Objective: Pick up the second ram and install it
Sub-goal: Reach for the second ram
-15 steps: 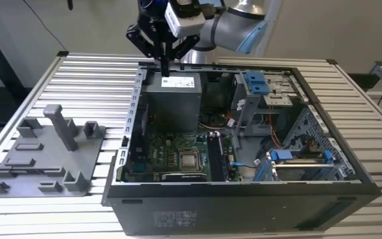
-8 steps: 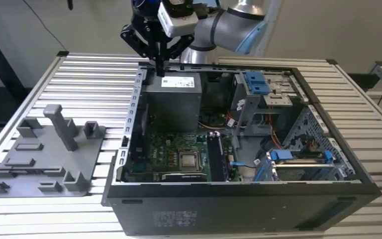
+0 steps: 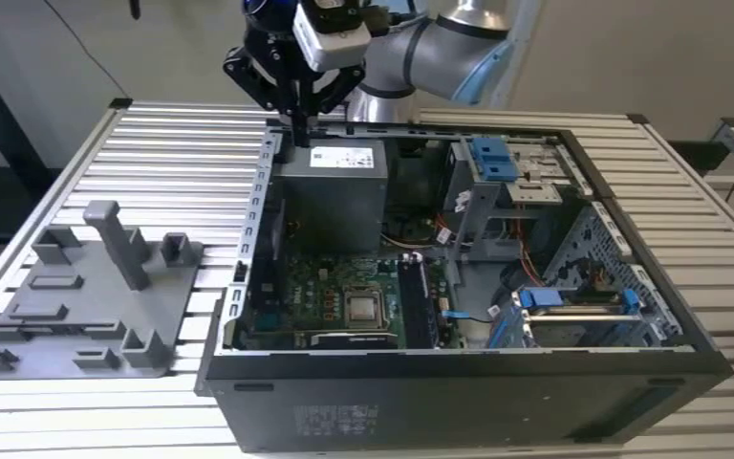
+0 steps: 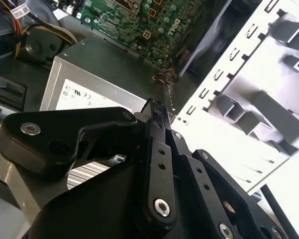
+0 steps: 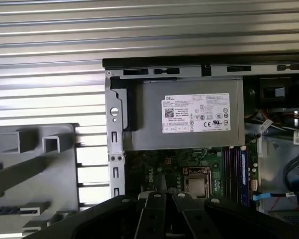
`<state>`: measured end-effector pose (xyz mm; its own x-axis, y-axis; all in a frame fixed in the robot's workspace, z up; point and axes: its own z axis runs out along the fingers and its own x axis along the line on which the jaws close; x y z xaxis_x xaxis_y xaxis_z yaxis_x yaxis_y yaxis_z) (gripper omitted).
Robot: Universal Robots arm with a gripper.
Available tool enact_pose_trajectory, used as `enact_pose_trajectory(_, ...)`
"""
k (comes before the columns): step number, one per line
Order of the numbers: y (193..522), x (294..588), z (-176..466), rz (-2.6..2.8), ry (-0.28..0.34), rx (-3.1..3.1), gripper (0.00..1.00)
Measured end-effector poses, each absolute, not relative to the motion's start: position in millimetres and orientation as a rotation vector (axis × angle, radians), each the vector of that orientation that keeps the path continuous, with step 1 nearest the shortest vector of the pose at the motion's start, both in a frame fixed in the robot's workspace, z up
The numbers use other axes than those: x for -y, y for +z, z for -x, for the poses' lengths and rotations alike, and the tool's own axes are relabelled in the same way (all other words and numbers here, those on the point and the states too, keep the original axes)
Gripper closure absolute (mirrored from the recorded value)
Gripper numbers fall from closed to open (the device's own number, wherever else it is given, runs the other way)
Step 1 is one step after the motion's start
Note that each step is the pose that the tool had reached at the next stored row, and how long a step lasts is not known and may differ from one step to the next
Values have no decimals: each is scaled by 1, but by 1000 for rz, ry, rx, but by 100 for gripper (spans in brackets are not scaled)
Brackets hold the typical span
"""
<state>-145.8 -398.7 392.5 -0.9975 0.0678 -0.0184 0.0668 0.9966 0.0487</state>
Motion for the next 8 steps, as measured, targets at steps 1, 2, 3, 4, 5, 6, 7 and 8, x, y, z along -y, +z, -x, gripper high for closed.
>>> enact_pose_trajectory(1, 393, 399, 146, -105, 75, -3119, 89)
enact_pose_trajectory(2, 392, 399, 147, -104, 75, -3119, 89)
enact_pose_trajectory(3, 392, 399, 147, -104, 75, -3119, 89)
enact_pose_trajectory(4, 393, 399, 148, -103, 75, -3119, 89)
enact_pose_trajectory(5, 392, 399, 148, -103, 75, -3119, 89)
enact_pose_trajectory(6, 393, 399, 149, -103, 75, -3119, 89)
enact_pose_trajectory(7, 393, 399, 150, -102, 75, -3119, 89)
enact_pose_trajectory(8, 392, 399, 151, -102, 75, -3119, 89)
